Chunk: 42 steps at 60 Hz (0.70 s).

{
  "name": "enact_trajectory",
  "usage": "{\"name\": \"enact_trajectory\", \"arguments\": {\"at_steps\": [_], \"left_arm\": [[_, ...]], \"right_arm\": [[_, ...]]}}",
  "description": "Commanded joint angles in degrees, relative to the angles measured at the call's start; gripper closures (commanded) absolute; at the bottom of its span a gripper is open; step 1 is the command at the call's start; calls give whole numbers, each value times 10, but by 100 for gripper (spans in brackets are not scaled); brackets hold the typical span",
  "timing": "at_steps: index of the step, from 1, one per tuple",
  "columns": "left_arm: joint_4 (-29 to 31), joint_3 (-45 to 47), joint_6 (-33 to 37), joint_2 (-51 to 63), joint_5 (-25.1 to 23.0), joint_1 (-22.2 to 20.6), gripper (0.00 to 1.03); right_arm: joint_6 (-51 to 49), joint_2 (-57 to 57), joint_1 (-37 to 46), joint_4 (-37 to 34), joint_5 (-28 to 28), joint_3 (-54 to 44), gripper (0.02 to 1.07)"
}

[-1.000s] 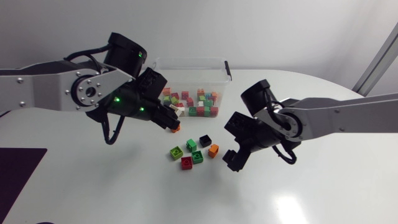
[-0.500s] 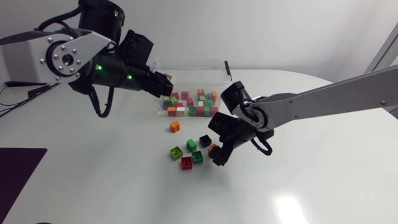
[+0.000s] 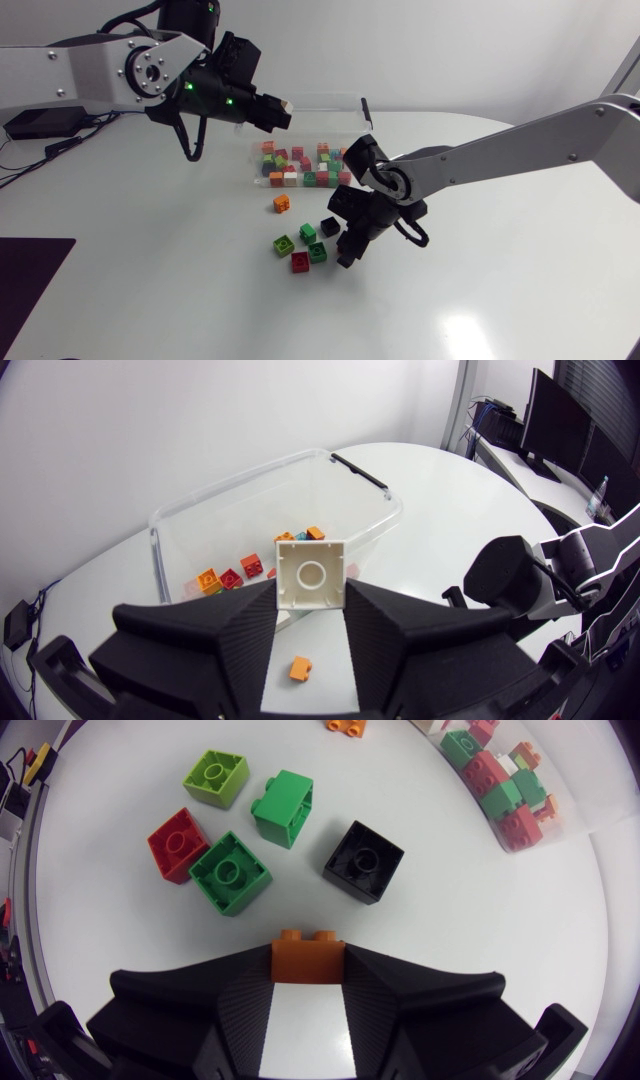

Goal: Place the duplo bricks in the container

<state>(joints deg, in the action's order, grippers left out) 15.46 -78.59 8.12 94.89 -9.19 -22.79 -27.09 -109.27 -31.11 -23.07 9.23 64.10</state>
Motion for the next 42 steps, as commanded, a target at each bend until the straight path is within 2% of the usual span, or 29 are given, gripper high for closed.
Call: {"name": "enact_trajectory", "arguments": {"at_steps": [1,30,35,37,38,39,40,42], "left_arm": [[-10,-37,-3,30,-6,7,75],[-21,-163,-31,173,7,45,71],[-25,-184,-34,192,19,49,62],[-25,-197,-40,203,25,53,50],[-25,-198,-41,204,25,54,50],[-25,-204,-42,209,28,56,41],[-25,-205,-42,210,29,56,39],[-25,-206,-40,211,30,56,24]], "right_arm": [[-9,20,3,-24,3,3,82],[-9,163,14,-129,26,53,82],[-7,173,14,-145,28,71,82],[-5,180,14,-150,30,82,82],[-5,180,14,-150,30,83,82],[-4,182,14,-153,30,91,82],[-4,183,15,-154,30,95,82],[-2,185,18,-159,32,105,82]]}}
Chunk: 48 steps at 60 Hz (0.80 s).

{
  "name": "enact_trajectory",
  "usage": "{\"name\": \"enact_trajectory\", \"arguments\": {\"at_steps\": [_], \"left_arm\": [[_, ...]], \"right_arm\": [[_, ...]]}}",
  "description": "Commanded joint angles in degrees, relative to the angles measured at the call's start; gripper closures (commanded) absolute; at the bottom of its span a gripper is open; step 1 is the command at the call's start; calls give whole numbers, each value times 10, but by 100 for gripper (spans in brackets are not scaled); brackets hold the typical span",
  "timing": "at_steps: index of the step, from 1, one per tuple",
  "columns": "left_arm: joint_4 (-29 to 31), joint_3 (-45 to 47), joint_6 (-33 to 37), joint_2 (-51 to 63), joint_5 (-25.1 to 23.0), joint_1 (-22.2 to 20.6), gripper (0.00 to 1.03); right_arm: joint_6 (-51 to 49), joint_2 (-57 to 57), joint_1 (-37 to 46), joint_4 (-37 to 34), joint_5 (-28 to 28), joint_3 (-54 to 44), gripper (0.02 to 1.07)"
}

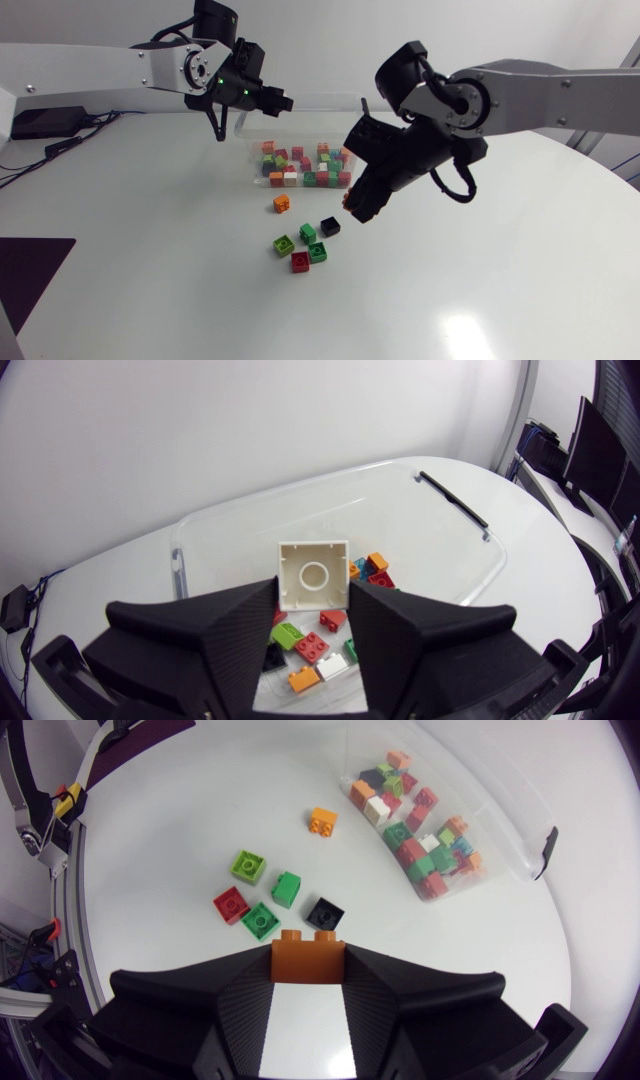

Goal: Place the duplo bricks in the container

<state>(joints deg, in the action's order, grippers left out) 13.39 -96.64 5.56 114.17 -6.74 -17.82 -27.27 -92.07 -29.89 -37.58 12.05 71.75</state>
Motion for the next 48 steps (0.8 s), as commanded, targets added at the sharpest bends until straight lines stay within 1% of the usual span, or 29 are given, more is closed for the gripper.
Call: {"name": "enact_trajectory", "arguments": {"at_steps": [1,3,6,15,20,25,28,32,36,48], "left_arm": [[-4,-26,-13,18,5,7,19],[-4,-23,-13,17,5,7,12],[-4,-20,-12,10,5,8,9],[-6,14,-12,-43,5,18,9],[-6,54,-7,-88,2,22,9],[-6,105,12,-139,-1,22,9],[-6,146,25,-176,-16,22,9],[-3,195,46,-213,-20,22,9],[5,228,63,-235,-32,24,9],[16,298,109,-257,-63,42,9]], "right_arm": [[0,14,7,-14,4,32,82],[3,15,11,-16,6,43,82],[7,15,16,-16,11,59,82],[27,4,28,-4,17,108,82],[37,-9,35,16,17,130,82],[49,-27,40,36,18,151,82],[55,-39,43,44,21,164,82],[67,-55,48,72,21,177,81],[73,-77,54,81,23,198,81],[91,-134,72,125,24,240,81]]}}
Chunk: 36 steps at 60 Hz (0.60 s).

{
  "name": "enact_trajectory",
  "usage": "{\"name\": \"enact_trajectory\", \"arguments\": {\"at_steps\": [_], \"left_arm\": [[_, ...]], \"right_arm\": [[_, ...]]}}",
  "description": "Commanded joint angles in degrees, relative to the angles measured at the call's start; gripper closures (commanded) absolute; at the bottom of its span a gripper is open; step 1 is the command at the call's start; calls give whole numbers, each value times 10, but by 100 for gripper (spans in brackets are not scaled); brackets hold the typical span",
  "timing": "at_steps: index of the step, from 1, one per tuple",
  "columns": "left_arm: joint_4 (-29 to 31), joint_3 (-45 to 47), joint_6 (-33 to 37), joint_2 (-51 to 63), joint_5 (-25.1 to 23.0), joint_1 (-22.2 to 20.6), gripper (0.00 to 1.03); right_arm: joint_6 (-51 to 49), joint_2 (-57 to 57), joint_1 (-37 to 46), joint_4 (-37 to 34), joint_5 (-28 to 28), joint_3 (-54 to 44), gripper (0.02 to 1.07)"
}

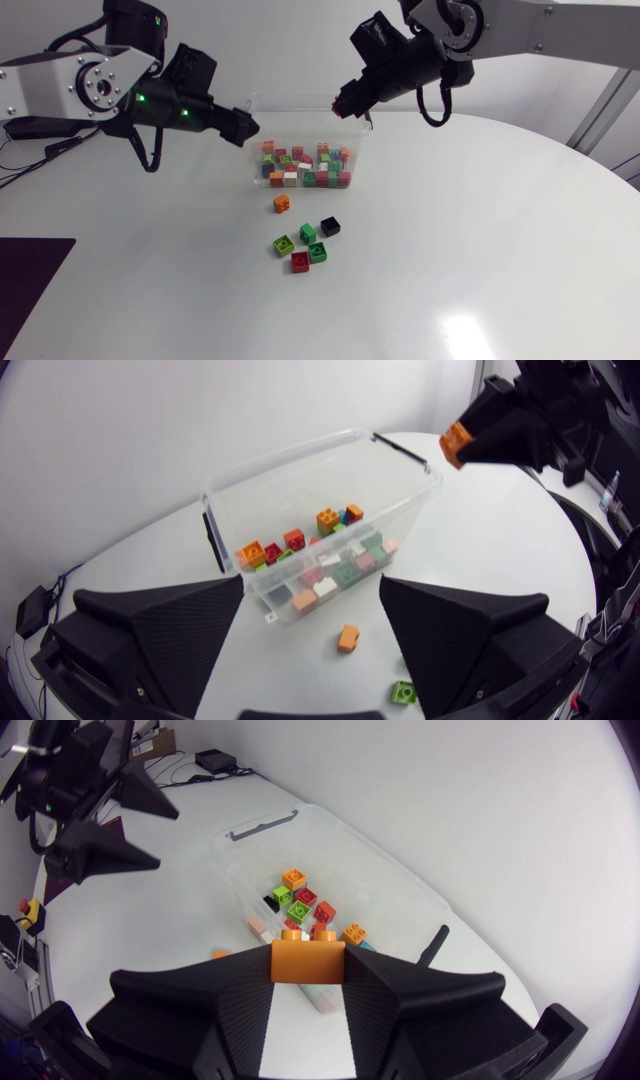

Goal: Place the duplo bricks in the container

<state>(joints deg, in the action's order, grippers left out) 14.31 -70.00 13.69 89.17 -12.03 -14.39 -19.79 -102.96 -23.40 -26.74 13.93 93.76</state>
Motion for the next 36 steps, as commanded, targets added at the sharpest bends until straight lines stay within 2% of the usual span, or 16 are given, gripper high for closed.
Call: {"name": "enact_trajectory", "arguments": {"at_steps": [1,10,36], "left_arm": [[6,35,31,-7,-10,8,9],[7,61,54,1,-28,7,9],[6,71,126,119,-33,-29,9]], "right_arm": [[16,-27,7,21,5,20,81],[25,-54,14,64,5,27,81],[28,-205,25,84,-15,167,77]]}}
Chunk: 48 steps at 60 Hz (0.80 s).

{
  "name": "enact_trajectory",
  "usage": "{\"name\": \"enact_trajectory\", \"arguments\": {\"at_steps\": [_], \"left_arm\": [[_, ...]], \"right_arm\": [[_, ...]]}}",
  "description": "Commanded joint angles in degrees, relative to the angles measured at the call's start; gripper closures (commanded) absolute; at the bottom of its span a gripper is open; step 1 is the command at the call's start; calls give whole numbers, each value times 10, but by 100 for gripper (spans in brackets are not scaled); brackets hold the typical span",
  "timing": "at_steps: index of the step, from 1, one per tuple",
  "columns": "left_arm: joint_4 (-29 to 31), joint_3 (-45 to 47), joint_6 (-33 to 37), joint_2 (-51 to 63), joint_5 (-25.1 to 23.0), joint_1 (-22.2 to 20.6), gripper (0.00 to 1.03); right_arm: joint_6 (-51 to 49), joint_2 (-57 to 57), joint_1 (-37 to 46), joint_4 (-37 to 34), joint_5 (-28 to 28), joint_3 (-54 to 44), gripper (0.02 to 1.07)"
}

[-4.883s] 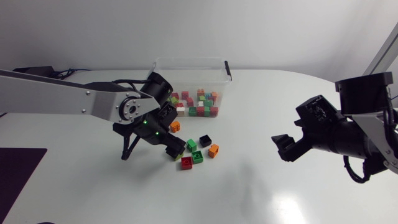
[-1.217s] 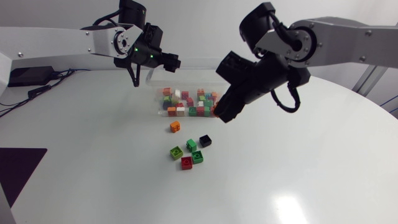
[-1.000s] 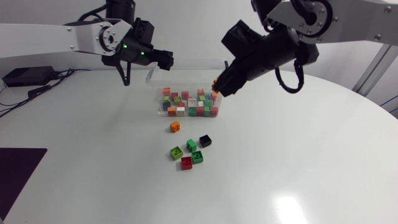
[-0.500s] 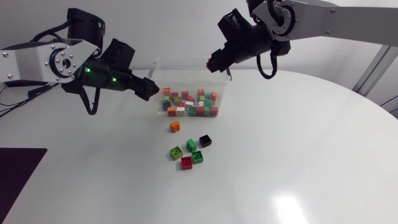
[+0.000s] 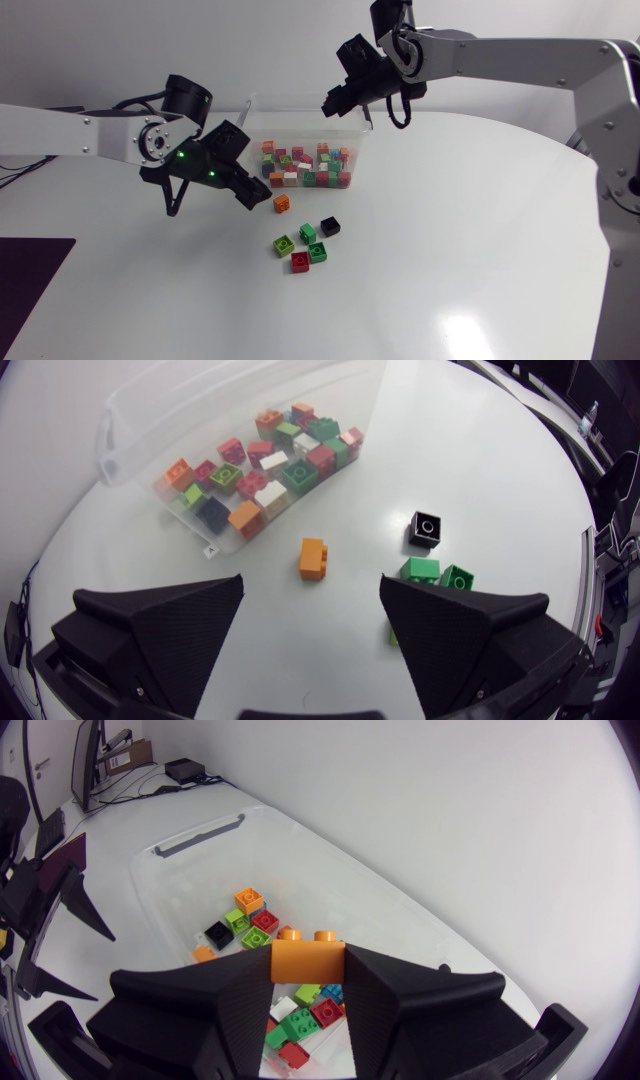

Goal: Place the duplo bricks in the container

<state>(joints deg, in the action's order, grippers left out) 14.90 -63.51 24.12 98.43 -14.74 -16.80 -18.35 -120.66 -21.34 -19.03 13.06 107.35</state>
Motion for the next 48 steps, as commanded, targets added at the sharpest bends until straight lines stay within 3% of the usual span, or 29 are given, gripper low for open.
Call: {"name": "enact_trajectory", "arguments": {"at_steps": [1,6,10,21,48], "left_arm": [[0,3,25,35,-6,-6,9],[-1,-11,30,62,-6,-6,9],[-1,-21,32,79,-6,-6,9],[-19,-54,37,128,-6,-9,9],[-55,-121,62,223,-6,-8,11]], "right_arm": [[16,-38,5,7,-13,43,69],[20,-61,6,-13,-23,80,30],[19,-59,5,-16,-28,82,17],[16,12,6,-25,-23,25,14],[-19,258,-26,-22,-1,-290,9]]}}
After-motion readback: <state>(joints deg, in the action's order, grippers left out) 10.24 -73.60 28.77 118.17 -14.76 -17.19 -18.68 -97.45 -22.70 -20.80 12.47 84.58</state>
